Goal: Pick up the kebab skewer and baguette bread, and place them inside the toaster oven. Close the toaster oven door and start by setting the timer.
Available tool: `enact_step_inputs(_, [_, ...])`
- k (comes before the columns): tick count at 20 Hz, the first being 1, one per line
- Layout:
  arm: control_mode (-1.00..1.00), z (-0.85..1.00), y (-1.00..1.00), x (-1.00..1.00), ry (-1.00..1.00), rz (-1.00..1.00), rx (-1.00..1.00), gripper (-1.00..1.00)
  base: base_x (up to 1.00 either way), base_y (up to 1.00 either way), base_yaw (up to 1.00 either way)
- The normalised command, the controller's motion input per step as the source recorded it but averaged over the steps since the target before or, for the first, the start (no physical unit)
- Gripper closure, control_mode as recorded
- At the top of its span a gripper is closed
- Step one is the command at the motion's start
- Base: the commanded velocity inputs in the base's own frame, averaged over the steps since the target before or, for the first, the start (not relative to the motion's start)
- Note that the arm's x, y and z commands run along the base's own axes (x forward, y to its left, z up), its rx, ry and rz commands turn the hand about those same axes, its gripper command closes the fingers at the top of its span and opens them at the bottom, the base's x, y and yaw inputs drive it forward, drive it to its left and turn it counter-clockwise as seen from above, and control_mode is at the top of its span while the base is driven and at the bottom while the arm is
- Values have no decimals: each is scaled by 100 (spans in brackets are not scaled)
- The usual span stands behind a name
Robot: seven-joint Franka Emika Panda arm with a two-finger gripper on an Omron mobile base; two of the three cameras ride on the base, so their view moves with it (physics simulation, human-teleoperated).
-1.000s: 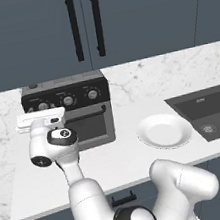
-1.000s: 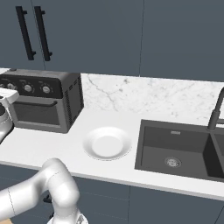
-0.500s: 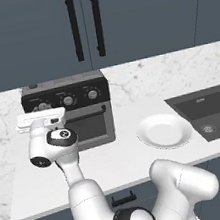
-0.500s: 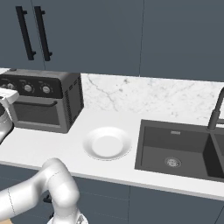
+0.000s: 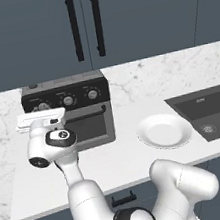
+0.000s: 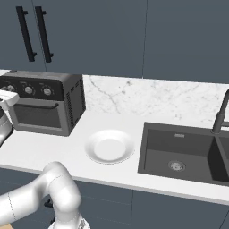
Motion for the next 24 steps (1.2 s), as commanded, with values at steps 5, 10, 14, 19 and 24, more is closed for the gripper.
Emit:
enact_step_inputs(5, [-100,0,-2,0,0,-4,1,100,0,0,0])
enact_step_inputs(10, [-100,-2,-7,2,0,-5,3,100,0,0,0])
enact_step_inputs(14, [-100,-1,-17,12,0,-4,5,100,0,0,0])
enact_step_inputs(19, [-100,-1,-28,10,0,-2,5,100,0,0,0])
enact_step_inputs(24, [-100,-3,-29,3,0,0,10,100,0,0,0])
